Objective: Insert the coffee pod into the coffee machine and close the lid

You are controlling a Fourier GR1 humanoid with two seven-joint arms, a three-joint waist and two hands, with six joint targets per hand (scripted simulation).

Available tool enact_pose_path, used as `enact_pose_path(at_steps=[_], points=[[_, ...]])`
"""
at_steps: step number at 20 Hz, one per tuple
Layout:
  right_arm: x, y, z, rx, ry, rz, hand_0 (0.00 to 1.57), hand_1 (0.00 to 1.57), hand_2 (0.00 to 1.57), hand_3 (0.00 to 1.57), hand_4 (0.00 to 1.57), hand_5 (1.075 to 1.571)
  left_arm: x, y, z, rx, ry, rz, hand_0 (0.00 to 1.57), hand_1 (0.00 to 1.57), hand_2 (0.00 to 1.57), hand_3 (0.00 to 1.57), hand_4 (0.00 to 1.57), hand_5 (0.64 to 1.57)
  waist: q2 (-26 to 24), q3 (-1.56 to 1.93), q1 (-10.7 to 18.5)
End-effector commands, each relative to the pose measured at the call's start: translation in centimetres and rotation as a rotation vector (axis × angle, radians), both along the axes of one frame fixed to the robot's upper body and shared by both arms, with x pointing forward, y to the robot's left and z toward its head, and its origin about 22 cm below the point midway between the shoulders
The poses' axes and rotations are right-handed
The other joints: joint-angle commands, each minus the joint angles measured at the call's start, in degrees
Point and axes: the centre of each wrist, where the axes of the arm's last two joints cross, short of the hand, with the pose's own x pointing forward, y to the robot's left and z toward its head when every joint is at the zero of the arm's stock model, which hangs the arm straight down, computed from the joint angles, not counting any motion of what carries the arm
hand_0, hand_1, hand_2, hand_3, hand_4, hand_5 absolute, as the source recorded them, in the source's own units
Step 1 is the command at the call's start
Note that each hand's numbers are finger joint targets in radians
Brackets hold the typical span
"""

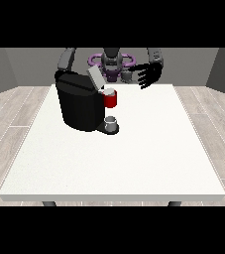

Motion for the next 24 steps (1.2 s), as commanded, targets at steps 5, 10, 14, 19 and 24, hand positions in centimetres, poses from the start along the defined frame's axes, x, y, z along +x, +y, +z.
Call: enact_pose_path(at_steps=[5, 10, 14, 19, 24], points=[[-1.9, 5.8, 0.9, -0.065, 0.03, 0.097, 0.0, 0.0, 0.0, 0.0, 0.01, 1.571, -10.6, 3.1, -11.9, -0.134, 0.23, 0.065, 0.0, 0.0, 0.0, 0.0, 0.24, 1.571, -15.7, -0.06, 0.7], [-1.1, 8.8, 4.6, -0.054, -0.033, 0.183, 0.0, 0.0, 0.0, 0.0, 0.27, 1.571, -15.4, 5.1, -14.9, -0.186, 0.338, 0.143, 0.0, 0.0, 0.0, 0.0, 0.23, 1.571, -19.4, 0.0, -0.3], [-0.8, 10.8, 8.0, -0.104, -0.115, 0.193, 0.0, 0.0, 0.0, 0.0, 0.17, 1.571, -15.5, 5.5, -14.5, -0.184, 0.363, 0.141, 0.0, 0.0, 0.0, 0.0, 0.35, 1.571, -20.6, 0.05, 0.1], [-0.6, 9.9, 11.2, -0.187, -0.234, 0.144, 0.0, 0.0, 0.0, 0.0, 0.39, 1.571, -15.6, 5.5, -13.1, -0.202, 0.247, 0.109, 0.0, 0.0, 0.0, 0.0, 0.3, 1.571, -14.4, 0.07, 4.0], [1.9, 12.1, 12.2, -0.189, -0.286, 0.102, 0.0, 0.0, 0.0, 0.0, 0.35, 1.571, -14.5, 4.3, -11.9, -0.223, 0.107, 0.045, 0.0, 0.0, 0.0, 0.0, 0.13, 1.571, -5.1, 0.07, 6.6]])
